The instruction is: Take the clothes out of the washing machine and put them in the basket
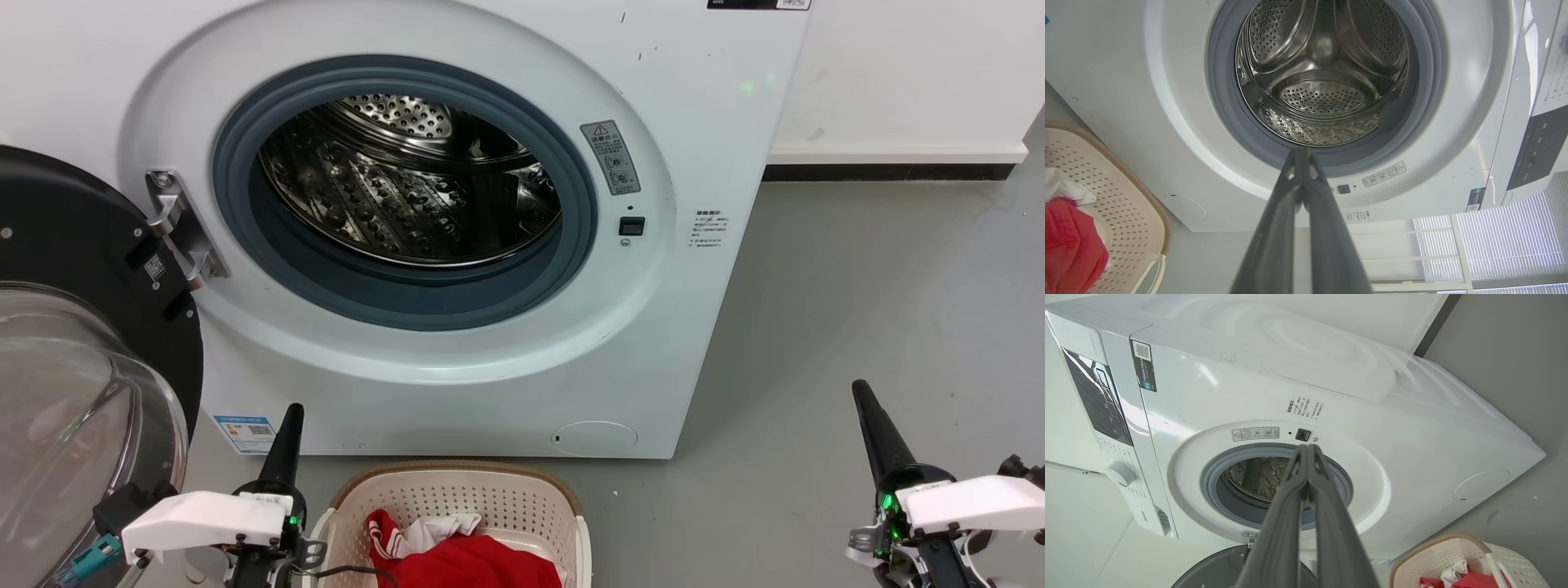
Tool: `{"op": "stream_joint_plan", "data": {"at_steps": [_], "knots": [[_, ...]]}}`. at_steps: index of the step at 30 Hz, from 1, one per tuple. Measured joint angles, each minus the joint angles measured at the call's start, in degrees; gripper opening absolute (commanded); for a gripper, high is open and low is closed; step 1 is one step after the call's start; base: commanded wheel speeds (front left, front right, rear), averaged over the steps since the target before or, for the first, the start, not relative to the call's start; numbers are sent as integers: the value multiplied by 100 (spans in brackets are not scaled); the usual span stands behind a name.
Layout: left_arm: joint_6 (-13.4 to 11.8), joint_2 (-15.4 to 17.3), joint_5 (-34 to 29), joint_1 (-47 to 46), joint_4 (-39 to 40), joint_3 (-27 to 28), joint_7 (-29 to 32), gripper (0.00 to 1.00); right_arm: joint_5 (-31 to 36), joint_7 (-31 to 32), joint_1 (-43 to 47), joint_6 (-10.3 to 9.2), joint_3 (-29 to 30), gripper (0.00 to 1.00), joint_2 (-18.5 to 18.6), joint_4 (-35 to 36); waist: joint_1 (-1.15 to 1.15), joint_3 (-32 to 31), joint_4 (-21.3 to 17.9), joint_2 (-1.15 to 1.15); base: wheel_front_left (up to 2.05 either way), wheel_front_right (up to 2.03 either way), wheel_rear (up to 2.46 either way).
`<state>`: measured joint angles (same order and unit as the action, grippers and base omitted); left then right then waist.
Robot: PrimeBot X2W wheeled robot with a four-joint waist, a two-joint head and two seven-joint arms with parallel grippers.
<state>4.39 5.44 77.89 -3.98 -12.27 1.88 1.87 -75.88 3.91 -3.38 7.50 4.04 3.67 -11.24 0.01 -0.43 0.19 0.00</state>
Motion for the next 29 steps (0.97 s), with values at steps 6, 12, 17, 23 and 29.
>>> {"op": "stream_joint_plan", "data": {"at_steps": [6, 12, 17, 23, 29], "knots": [[52, -31, 264, -25, -29, 58, 59, 0, -302, 23, -21, 0, 24, 0, -1, -44, 0, 10, -3, 0, 0, 0, 0], [112, -60, 523, -83, -57, 121, 135, 0, -589, 54, -70, 0, 51, 0, -1, -91, 0, 19, -6, 0, 0, 0, 0], [151, -77, 722, -98, -83, 182, 191, 0, -818, 75, -108, 0, 69, 0, -1, -133, 0, 27, -9, 0, 0, 0, 0], [199, -107, 954, -113, -110, 235, 250, 0, -1089, 113, -138, 0, 90, 0, -2, -175, -1, 36, -12, 0, 0, 0, 0], [227, -152, 1178, -133, -135, 289, 307, 0, -1340, 125, -166, 0, 110, 0, -3, -210, 0, 46, -15, 0, 0, 0, 0]]}}
